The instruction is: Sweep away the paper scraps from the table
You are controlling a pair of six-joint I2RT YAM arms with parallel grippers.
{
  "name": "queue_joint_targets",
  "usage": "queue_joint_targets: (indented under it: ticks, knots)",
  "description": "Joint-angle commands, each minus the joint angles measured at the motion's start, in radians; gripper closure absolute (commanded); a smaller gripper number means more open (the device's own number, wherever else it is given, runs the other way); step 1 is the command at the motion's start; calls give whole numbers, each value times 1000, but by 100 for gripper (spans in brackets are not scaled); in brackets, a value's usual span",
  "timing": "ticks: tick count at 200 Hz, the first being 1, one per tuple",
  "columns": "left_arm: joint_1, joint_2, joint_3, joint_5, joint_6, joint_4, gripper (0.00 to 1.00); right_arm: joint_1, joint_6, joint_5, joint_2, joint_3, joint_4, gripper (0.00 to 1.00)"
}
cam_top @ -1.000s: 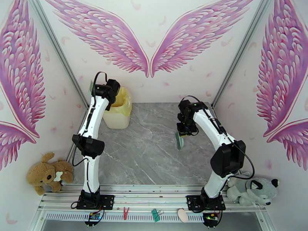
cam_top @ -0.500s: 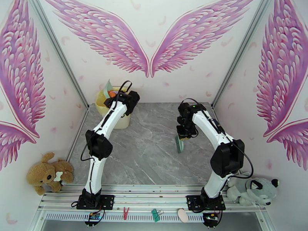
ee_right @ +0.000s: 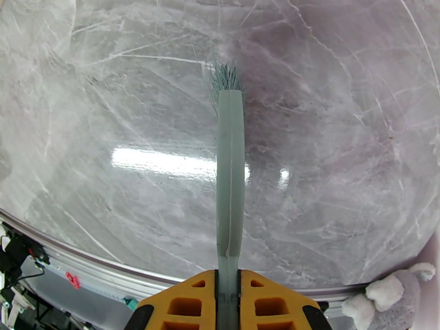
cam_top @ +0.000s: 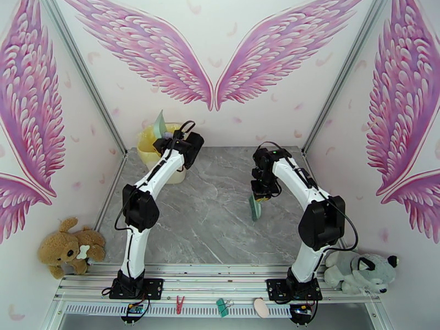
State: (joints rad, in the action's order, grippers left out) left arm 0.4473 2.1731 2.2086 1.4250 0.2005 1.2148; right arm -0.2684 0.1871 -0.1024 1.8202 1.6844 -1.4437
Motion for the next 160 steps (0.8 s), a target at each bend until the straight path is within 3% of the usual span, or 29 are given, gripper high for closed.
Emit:
queue_joint_targets:
  ticks: [1,22,54,78,99,133,160]
  knots:
    - [-42,-111,78,-174,-128,61,100,8,14,-22,15,26,-9,100]
    - [-81,-226,48,-439,-164,37,100,8,15,-35,27,49,0,100]
    - [-97,-479,-188,-843,-113,-136,100,10,17,-60,37,90,27,100]
    - [-101,-650,-357,-1110,-174,-198,100,11,9,-79,34,128,47,100]
    - [-77,-753,-495,-1243,-237,-186,100,11,10,-66,16,144,65,100]
    - [22,-889,-696,-1333,-272,-175,100,11,23,-49,-25,135,98,100]
    - [54,-908,-789,-1387,-277,-152,100,11,44,-39,-40,111,105,100]
